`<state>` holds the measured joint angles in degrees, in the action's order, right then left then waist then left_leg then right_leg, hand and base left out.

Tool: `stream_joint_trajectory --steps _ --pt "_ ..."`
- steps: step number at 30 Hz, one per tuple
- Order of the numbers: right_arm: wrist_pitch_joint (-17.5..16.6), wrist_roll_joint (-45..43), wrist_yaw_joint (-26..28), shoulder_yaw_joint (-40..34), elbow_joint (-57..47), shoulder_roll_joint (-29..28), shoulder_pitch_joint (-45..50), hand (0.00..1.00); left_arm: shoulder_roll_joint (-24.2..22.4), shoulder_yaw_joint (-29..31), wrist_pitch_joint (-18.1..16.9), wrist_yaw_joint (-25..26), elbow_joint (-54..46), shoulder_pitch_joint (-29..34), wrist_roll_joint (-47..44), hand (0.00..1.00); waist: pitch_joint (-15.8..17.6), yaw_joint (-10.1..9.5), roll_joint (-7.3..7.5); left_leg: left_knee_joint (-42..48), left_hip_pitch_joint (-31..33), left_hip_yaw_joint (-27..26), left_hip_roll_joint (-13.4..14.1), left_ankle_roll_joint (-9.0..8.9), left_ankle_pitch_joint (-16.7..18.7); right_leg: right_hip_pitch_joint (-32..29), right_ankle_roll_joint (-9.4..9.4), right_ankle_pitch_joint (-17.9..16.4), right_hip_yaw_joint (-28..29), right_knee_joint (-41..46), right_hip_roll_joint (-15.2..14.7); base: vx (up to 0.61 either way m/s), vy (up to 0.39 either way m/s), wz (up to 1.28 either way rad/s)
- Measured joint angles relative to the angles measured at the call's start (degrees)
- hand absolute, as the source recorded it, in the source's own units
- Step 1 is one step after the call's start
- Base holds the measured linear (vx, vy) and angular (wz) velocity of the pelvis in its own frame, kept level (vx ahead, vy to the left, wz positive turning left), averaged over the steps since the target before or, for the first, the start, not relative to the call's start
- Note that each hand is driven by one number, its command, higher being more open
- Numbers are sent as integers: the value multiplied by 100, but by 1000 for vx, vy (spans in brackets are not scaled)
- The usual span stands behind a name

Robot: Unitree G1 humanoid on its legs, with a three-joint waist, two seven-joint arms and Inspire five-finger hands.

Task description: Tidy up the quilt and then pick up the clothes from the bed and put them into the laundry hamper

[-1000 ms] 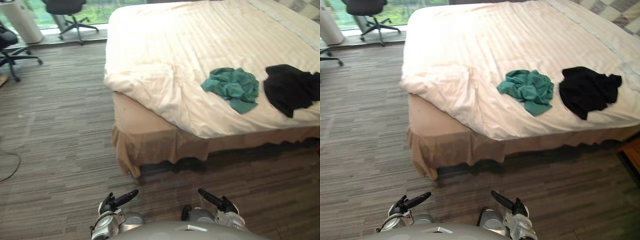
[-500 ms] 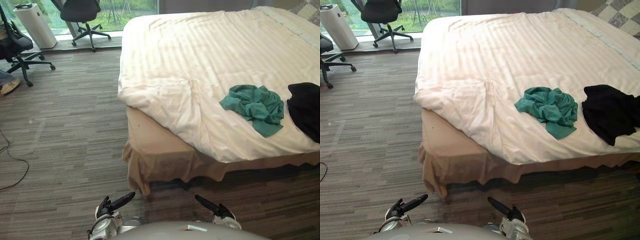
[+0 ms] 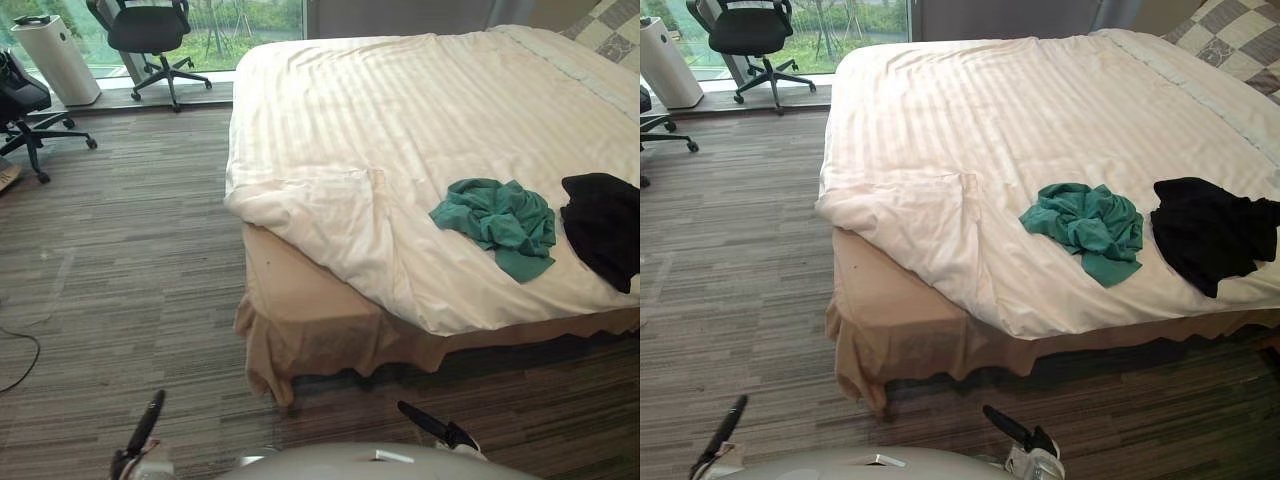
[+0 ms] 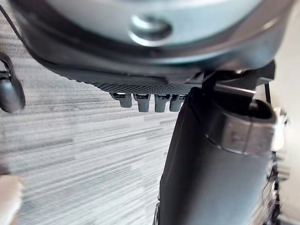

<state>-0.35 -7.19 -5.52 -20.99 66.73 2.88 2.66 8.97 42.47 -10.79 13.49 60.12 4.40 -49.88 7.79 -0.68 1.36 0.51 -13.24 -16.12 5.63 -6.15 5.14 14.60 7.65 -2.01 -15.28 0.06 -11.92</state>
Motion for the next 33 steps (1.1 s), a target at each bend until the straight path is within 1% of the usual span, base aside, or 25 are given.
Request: stream_joint_trajectory --steps 3,5,7,8,9,10,12,13,15,16,17,18,19,22,24,25,28,29,30,31,32,33 --pt "-1 -1 0 129 0 18 23 100 3 356 -52 159 -229 -98 -164 100 -14 -4 -19 -20 65 14 -16 0 0 -57 0 48 -14 -43 -7 -64 -21 -2" --pt "0 0 2 153 1 20 60 100 12 411 -71 274 -494 -192 -178 100 -32 -46 -1 -55 92 53 -13 0 -1 -79 1 48 -26 -54 3 -68 -36 9" --pt "-1 0 0 277 -1 30 128 100 11 392 -103 472 -1145 -225 -173 100 -55 -70 33 -80 104 107 -17 -1 -4 -74 1 48 -43 -83 10 -98 -48 5" --pt "-4 0 1 379 -9 54 150 100 11 381 -203 614 -1586 -243 -163 100 -62 -68 41 -87 119 116 -37 -1 -19 -98 1 47 -48 -87 8 -113 -39 -5" --pt "-5 2 1 487 -12 84 174 100 26 333 -344 726 -2033 -268 -130 100 -87 -74 42 -107 176 123 -73 3 -58 -167 1 44 -52 -89 -2 -124 -40 -5" --pt "-5 1 2 527 -19 96 186 100 51 309 -411 780 -2231 -305 -113 100 -88 -76 41 -137 198 132 -90 10 -100 -195 1 44 -55 -95 -11 -134 -42 -2" --pt "0 0 7 587 -24 149 242 100 241 282 -593 949 -2622 -520 53 100 -107 -79 1 -348 246 174 -132 18 -306 -321 -6 37 -78 -96 -18 -158 -54 6" --pt "-1 0 9 590 -37 173 288 100 364 253 -662 1043 -2813 -626 186 100 -120 -78 -30 -490 240 183 -136 22 -431 -374 -9 34 -102 -96 -1 -147 -54 8" --pt "1 -2 15 590 -66 199 354 100 452 85 -696 1215 -3202 -707 575 100 -120 -75 -67 -536 251 241 -123 26 -521 -381 -9 34 -150 -76 17 -150 -56 11" --pt "1 -2 21 592 -71 220 447 100 456 -84 -689 1298 -3471 -704 1028 100 -124 -79 -120 -538 247 259 -112 24 -547 -381 -12 31 -154 -43 23 -133 -43 11" --pt "2 -2 23 593 -71 220 473 100 455 -173 -684 1341 -3631 -696 1212 100 -133 -84 -139 -540 245 271 -107 24 -558 -382 -14 30 -158 -23 26 -145 -32 7" --pt "4 -8 29 588 -83 226 530 100 453 -343 -678 1421 -3946 -681 1564 100 -178 -85 -132 -556 246 288 -105 25 -580 -381 -18 28 -159 -10 26 -110 -14 4" --pt "5 -8 58 590 -134 229 573 100 452 -467 -667 1491 -4234 -680 2015 100 -183 -80 -167 -558 251 291 -105 25 -598 -385 -21 27 -152 -14 26 -129 -15 2" --pt "5 -9 152 584 -186 233 595 100 453 -805 -658 1510 -4869 -686 2895 100 -193 -60 -173 -561 249 259 -103 31 -609 -419 -16 33 -70 -21 26 -91 2 -6" --pt "4 -10 172 579 -189 233 603 100 454 -934 -651 1509 -5003 -687 3105 100 -199 -61 -182 -561 251 232 -101 31 -609 -443 -18 39 -23 -20 31 -51 11 -10" --pt "4 -20 196 574 -190 233 605 100 453 -1051 -594 1506 -5109 -687 3379 100 -201 -57 -179 -561 251 209 -99 30 -608 -454 -20 51 -1 -28 35 -27 11 -9" --pt "5 -35 250 547 -191 232 609 100 463 -1349 -482 1477 -5180 -693 3798 100 -207 -46 -185 -560 257 156 -97 18 -594 -447 -25 114 43 -118 53 9 9 -11" --pt "5 -37 268 517 -192 232 611 100 490 -1481 -382 1481 -5180 -698 3986 100 -209 -44 -185 -556 256 102 -90 15 -591 -456 -25 148 93 -161 69 41 9 -22" --pt "5 -39 280 479 -192 224 645 100 576 -1648 -263 1468 -5177 -701 4160 100 -208 -38 -189 -541 254 48 -86 8 -586 -455 -13 178 137 -225 82 47 9 -21" --pt "5 -39 285 464 -197 220 654 100 635 -1747 -224 1435 -5176 -714 4183 100 -209 -33 -189 -539 251 25 -82 1 -580 -458 -17 191 156 -241 88 60 7 -16" --pt "5 -43 295 415 -209 207 665 100 900 -2042 -104 1319 -5148 -805 4199 100 -210 0 -188 -536 250 5 -73 -10 -567 -462 8 225 166 -263 99 56 1 -8" --pt "5 -43 305 383 -219 197 671 100 1024 -2153 -37 1248 -5121 -874 4319 100 -211 18 -186 -534 252 -1 -72 -13 -564 -461 5 228 167 -275 103 66 -2 -8"
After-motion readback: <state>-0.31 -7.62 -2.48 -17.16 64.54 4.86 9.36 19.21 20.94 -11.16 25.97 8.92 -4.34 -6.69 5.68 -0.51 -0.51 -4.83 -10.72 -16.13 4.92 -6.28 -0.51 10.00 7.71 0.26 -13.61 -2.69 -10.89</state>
